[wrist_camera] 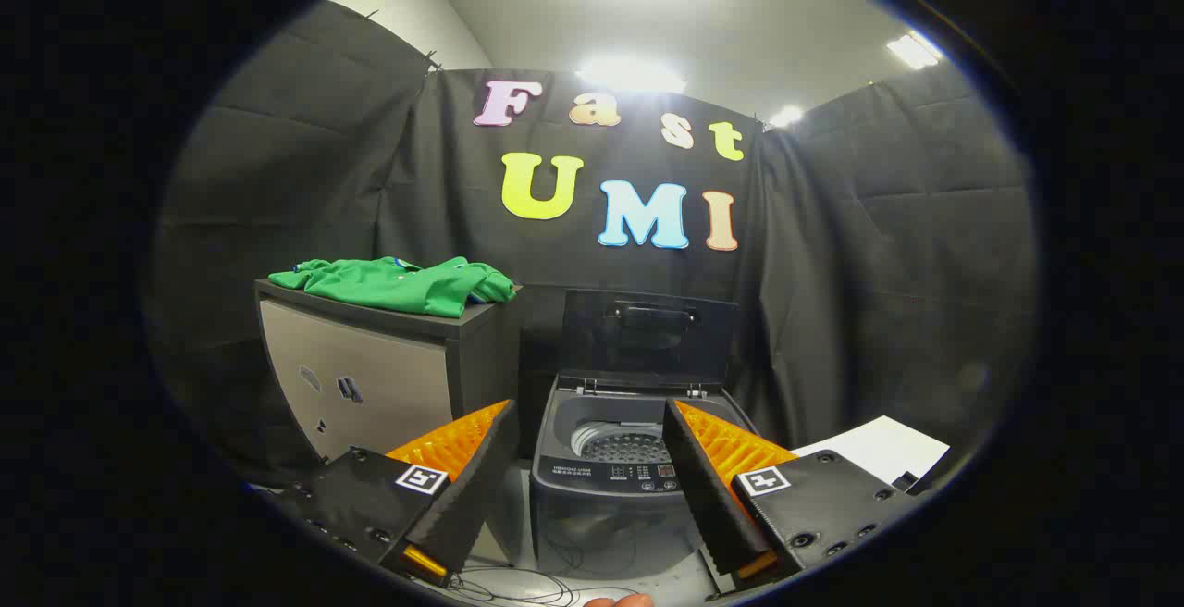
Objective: Put the clothes into the washing machine and then close the washing machine lid.
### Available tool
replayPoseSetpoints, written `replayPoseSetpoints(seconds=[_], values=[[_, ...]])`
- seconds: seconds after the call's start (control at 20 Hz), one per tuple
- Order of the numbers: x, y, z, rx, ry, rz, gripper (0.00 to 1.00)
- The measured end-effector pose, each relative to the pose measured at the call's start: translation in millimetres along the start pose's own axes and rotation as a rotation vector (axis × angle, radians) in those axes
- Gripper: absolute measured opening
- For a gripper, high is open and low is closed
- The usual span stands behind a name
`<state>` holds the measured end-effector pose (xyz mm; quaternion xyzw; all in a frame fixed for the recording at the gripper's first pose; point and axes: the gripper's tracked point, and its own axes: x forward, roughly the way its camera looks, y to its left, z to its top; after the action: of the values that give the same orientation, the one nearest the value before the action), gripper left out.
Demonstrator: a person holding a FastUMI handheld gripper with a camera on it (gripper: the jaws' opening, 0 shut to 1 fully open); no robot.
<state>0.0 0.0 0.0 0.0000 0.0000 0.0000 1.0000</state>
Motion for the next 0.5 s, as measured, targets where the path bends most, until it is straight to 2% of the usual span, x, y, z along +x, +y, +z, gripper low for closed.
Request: replayPoseSetpoints(seconds=[0.5], values=[[5.8, -7.9, 0.4, -0.01, 0.016, 0.001, 0.98]])
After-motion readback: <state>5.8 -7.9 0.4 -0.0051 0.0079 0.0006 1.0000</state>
